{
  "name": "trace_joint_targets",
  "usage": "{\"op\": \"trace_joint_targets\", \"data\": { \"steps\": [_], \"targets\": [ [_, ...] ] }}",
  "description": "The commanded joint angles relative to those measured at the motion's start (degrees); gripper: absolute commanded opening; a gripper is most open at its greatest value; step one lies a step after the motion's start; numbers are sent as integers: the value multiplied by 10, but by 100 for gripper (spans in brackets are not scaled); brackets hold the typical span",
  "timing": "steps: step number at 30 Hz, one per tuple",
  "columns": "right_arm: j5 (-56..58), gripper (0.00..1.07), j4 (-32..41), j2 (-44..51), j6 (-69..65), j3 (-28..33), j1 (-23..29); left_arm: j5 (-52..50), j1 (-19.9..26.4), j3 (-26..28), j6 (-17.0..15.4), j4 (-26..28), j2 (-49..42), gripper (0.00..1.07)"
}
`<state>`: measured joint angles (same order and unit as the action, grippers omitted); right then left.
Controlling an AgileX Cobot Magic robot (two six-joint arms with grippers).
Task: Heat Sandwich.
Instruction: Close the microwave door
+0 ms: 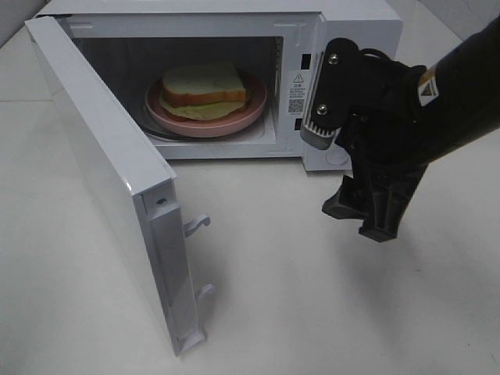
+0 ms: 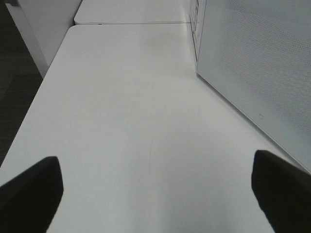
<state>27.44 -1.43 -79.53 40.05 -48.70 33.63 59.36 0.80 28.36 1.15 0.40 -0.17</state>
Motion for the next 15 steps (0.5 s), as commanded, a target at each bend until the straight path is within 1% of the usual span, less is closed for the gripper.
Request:
{"op": "trace_joint_targets", "data": {
  "steps": [1,9,12,14,15],
  "targets": [
    [44,76,-1,40,-52,20,-1,-4,2,-1,-1,3,-15,103],
    [97,76,-1,101,-147,49,-1,-4,2,-1,-1,3,-15,103],
    [135,76,-1,143,-209,61,-1,-4,2,-1,-1,3,-15,103],
    [144,76,-1,151,-221,63,-1,-4,2,-1,-1,3,-15,103],
    [171,76,-1,174,-249,64,-1,-4,2,-1,-1,3,-15,103]
  ]
}}
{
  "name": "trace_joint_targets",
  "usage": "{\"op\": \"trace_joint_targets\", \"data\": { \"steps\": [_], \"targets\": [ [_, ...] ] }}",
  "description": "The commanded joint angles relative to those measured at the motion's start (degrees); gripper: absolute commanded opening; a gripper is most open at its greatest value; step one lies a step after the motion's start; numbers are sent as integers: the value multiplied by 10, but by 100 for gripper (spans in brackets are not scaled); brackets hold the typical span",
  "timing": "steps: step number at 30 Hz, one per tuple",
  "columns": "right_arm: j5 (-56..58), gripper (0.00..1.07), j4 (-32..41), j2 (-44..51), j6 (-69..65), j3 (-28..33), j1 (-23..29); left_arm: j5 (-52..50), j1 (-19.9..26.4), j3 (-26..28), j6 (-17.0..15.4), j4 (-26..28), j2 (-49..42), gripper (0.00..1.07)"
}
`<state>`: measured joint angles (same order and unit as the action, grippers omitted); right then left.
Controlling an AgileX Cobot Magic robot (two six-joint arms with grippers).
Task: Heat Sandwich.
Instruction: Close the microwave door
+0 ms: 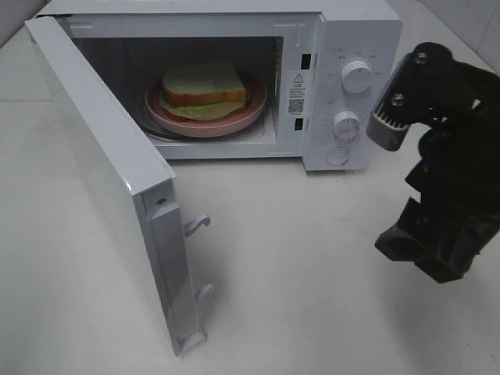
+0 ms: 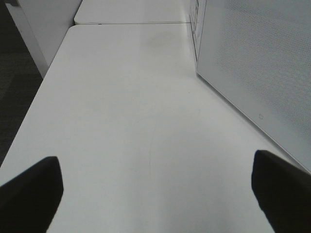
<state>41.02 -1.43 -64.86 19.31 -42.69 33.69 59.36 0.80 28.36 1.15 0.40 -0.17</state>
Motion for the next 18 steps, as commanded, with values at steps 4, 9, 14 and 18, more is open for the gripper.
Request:
{"op": "trace_joint_targets", "data": {
  "steps": [4,9,14,18],
  "targets": [
    [81,76,0,73,-76,3,-1,-4,2,-1,-1,3,-15,103],
    [121,76,0,145,-112,3,-1,-4,2,-1,-1,3,-15,103],
    [174,76,0,210,-119,3,-1,-4,2,-1,-1,3,-15,103],
    [222,76,0,254,-122,3,-1,-4,2,-1,-1,3,-15,103]
  ]
}}
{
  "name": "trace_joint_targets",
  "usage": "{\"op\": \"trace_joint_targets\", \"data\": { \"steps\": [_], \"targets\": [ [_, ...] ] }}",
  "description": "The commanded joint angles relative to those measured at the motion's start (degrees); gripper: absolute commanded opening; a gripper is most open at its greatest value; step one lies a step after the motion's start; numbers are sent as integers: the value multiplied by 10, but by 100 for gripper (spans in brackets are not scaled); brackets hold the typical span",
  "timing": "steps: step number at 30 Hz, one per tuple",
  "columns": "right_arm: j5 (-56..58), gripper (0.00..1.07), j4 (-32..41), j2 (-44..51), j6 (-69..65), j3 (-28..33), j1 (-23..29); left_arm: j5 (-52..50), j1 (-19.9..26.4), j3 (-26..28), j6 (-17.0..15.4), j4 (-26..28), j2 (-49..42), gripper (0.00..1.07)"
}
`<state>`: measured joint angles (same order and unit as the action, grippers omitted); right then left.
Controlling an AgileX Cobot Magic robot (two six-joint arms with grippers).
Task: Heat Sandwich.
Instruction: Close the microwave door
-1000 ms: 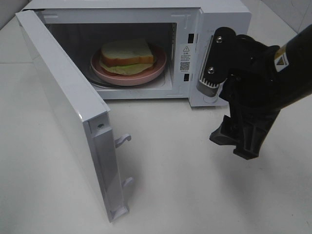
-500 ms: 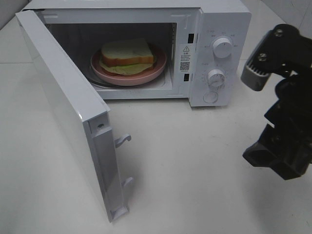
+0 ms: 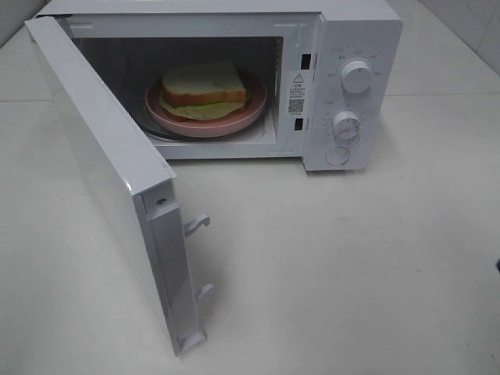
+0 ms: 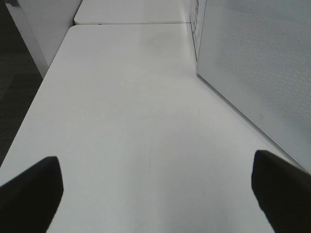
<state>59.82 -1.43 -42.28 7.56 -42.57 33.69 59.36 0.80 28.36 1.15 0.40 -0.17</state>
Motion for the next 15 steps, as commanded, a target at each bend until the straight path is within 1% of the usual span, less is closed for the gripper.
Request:
{"op": "trace_joint_targets", "data": {
  "steps": [1,8,10,15],
  "targets": [
    [44,76,0,38,-5,2,-1,-4,2,-1,-1,3,-15,103],
    [95,76,-2,89,-21,2,-1,-4,2,-1,-1,3,-15,103],
    [98,76,-2,93,-23,2,-1,-4,2,-1,-1,3,-15,103],
    [101,76,-6,143,-37,2,-6,-4,2,-1,-1,3,-15,103]
  ]
}}
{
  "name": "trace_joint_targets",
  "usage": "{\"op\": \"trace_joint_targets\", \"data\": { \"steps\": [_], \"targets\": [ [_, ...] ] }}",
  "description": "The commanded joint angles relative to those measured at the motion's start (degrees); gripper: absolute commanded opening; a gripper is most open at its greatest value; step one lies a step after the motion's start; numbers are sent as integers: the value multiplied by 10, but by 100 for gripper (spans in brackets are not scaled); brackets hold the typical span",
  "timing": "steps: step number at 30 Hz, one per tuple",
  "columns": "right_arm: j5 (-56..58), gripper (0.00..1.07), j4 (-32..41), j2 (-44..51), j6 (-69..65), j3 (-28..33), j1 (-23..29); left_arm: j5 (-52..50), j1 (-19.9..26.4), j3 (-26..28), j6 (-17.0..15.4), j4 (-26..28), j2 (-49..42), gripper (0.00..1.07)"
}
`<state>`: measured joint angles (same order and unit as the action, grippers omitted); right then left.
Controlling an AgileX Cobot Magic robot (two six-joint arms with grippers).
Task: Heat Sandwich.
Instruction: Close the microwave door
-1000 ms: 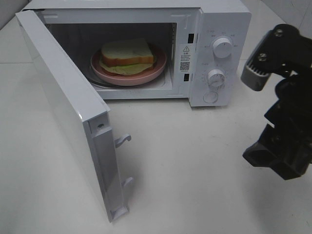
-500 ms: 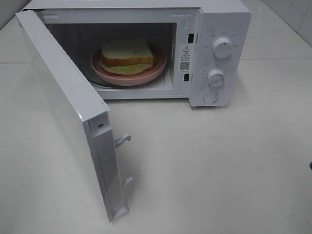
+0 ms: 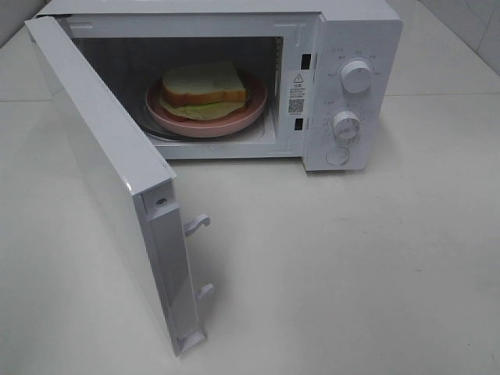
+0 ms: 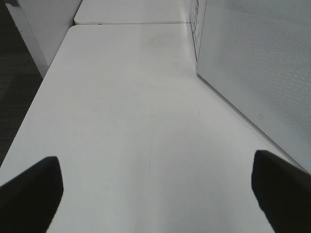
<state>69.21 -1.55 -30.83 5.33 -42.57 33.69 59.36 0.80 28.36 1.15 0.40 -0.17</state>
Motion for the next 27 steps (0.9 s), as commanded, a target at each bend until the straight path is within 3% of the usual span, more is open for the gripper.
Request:
{"op": "trace_joint_targets", "data": {
  "steps": [1,7,13,20,27],
  "targets": [
    [7,76,-13,48,-21,2,-24,-4,2,-1,-1,3,-15,103],
    [5,76,-50,100,-16,2,-105,-4,2,-1,-1,3,-15,103],
    [-14,76,-60,137,-25,14,-151,-4,2,-1,-1,3,-15,103],
    [-64,76,-56,202,-29,90,-213,-4,2,-1,-1,3,-15,103],
    [-92,76,-55,262,-53,127,-250,-4,2,-1,-1,3,-15,103]
  ]
}}
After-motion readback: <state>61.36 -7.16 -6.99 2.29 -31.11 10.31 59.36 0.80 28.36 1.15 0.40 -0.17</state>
